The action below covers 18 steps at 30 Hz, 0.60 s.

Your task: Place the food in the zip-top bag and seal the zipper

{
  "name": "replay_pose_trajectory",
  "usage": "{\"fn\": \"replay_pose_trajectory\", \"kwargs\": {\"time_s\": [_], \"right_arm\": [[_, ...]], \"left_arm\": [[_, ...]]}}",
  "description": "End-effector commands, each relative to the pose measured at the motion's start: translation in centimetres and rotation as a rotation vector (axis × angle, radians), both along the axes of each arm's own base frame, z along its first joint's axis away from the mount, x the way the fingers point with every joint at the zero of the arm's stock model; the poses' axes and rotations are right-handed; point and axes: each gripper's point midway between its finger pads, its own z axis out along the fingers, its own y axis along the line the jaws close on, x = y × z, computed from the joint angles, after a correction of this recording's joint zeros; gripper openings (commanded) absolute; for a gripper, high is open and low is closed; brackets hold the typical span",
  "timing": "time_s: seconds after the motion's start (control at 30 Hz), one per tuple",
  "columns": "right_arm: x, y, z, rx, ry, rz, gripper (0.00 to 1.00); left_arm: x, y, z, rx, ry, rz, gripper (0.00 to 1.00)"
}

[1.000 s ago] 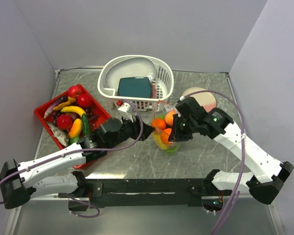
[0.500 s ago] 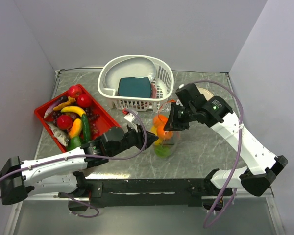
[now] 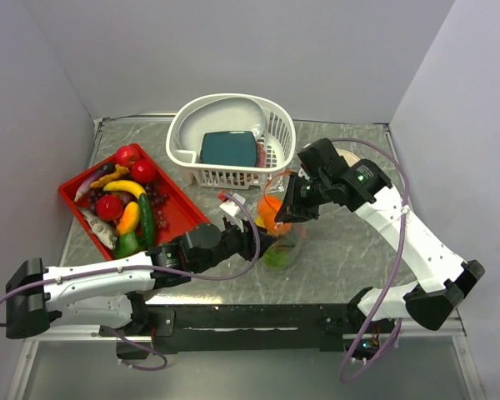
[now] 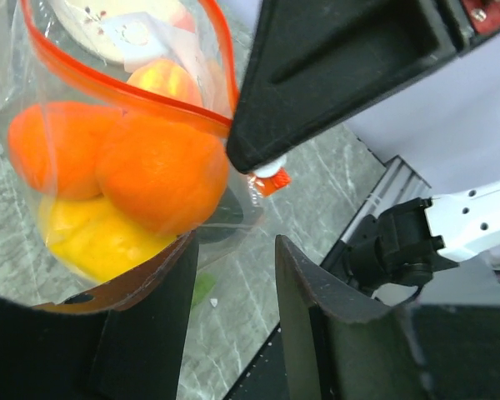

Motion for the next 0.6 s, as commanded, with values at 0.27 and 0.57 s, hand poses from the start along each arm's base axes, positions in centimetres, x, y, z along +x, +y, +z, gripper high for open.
{"fn": "replay_pose_trajectory", "kwargs": {"time_s": [0.27, 0.57], "right_arm": [[-0.3, 0.1, 0.0, 0.051, 0.033, -0.019, 0.00], [-0.3, -0.3, 0.1, 0.057, 0.034, -0.040, 0.00]], "left_arm": [[1.0, -1.4, 3.6, -0.007, -0.128, 0.129, 0.47], [0.9, -2.6, 2.9, 0.049, -0.159, 0.164, 0.34]]}}
